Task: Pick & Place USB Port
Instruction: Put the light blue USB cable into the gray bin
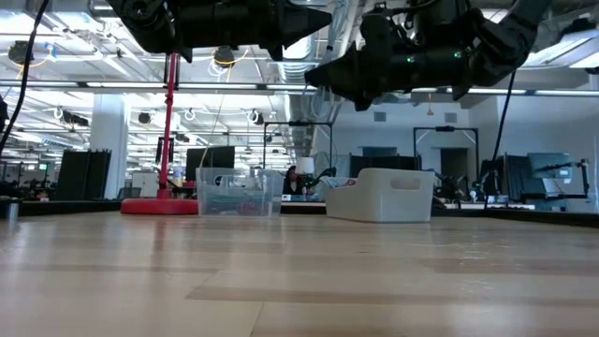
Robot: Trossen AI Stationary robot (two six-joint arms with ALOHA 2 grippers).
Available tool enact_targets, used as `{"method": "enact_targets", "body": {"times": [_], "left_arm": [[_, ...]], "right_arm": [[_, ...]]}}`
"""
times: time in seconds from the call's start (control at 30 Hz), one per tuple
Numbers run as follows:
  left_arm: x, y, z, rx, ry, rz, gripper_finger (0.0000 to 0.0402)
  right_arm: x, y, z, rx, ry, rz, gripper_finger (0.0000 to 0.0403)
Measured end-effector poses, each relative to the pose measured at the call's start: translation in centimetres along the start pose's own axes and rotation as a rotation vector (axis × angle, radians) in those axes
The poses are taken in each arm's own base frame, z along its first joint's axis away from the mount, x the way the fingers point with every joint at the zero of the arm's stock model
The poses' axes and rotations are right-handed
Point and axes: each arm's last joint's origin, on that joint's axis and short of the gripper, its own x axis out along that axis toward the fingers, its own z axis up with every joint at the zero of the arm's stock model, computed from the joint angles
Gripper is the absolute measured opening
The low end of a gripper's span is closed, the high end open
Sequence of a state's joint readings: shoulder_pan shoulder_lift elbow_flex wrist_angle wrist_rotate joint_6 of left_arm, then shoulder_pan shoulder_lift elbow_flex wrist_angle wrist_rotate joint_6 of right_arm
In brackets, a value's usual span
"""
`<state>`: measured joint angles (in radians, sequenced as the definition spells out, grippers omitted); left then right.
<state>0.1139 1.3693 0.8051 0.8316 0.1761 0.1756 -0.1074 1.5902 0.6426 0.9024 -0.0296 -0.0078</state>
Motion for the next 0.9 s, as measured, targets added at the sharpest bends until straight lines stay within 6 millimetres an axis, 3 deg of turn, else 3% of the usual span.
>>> {"method": "enact_targets", "body": {"times": [0.1,0.4,0.57,0.9], "left_arm": [[0.0,0.0,0.0,0.0,0.001,0.0,0.0001],[-0.1,0.1,0.2,0.001,0.002,0.021,0.0005],[-0.6,0.2,1.2,0.003,-0.011,0.052,0.0018],[-3.8,0.2,4.2,-0.014,0.119,0.031,0.0016]], "right_arm": [[0.0,0.0,0.0,-0.006,0.002,0.0,0.0011],[0.0,0.0,0.0,-0.032,0.001,-0.003,0.0006],[0.0,-0.1,0.1,-0.042,-0.001,-0.007,0.0005],[-0.1,-1.5,-0.3,-0.044,0.035,-0.051,0.0005]]}}
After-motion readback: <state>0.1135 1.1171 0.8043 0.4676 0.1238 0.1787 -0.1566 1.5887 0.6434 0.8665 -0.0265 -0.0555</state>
